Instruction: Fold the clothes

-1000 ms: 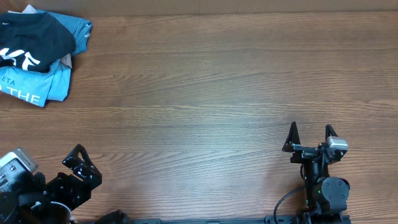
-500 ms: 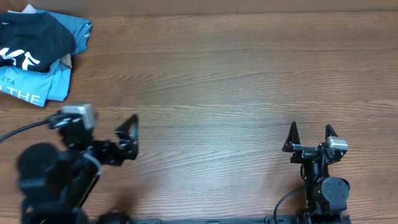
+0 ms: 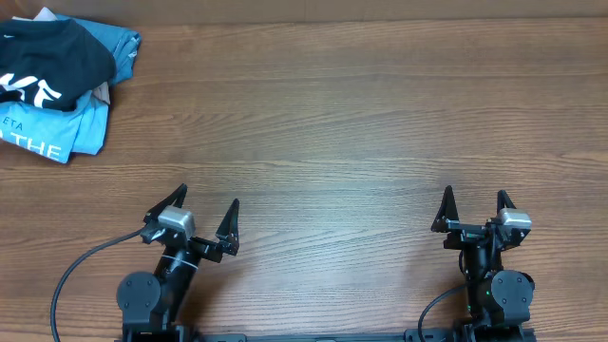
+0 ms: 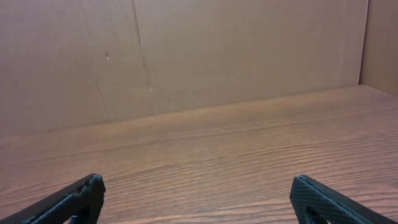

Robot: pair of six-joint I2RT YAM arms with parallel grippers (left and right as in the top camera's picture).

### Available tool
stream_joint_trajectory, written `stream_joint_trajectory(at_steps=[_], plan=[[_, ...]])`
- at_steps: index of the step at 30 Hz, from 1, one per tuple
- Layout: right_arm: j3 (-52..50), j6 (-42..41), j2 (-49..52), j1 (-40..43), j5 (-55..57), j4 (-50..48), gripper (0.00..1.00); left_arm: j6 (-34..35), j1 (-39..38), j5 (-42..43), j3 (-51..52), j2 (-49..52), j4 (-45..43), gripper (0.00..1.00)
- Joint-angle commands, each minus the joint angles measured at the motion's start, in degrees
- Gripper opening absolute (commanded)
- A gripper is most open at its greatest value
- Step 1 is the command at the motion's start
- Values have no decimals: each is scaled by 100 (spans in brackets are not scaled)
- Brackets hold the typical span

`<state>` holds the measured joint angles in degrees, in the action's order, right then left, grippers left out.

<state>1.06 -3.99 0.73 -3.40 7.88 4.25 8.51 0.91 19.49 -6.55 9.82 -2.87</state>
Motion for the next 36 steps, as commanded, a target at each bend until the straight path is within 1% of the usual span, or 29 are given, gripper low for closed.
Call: stream_joint_trajectory(at_steps=[1, 2, 5, 8, 11, 36], plan=[[-61, 39, -57, 15, -2, -26, 100, -127, 70, -369, 282, -302, -103, 100], [-61, 39, -57, 15, -2, -26, 100, -127, 74, -560, 363, -378, -105, 100], [-61, 39, -57, 15, -2, -26, 100, -136, 188, -623, 564, -697, -90, 100], [-61, 39, -57, 15, -2, -26, 100, -258, 212, -675, 627, -966, 269, 100], [-61, 39, -57, 15, -2, -26, 100, -254, 212, -1014, 627, -966, 660, 100], [-61, 39, -57, 15, -2, -26, 100, -254, 208, -1027, 627, -957, 645, 100]])
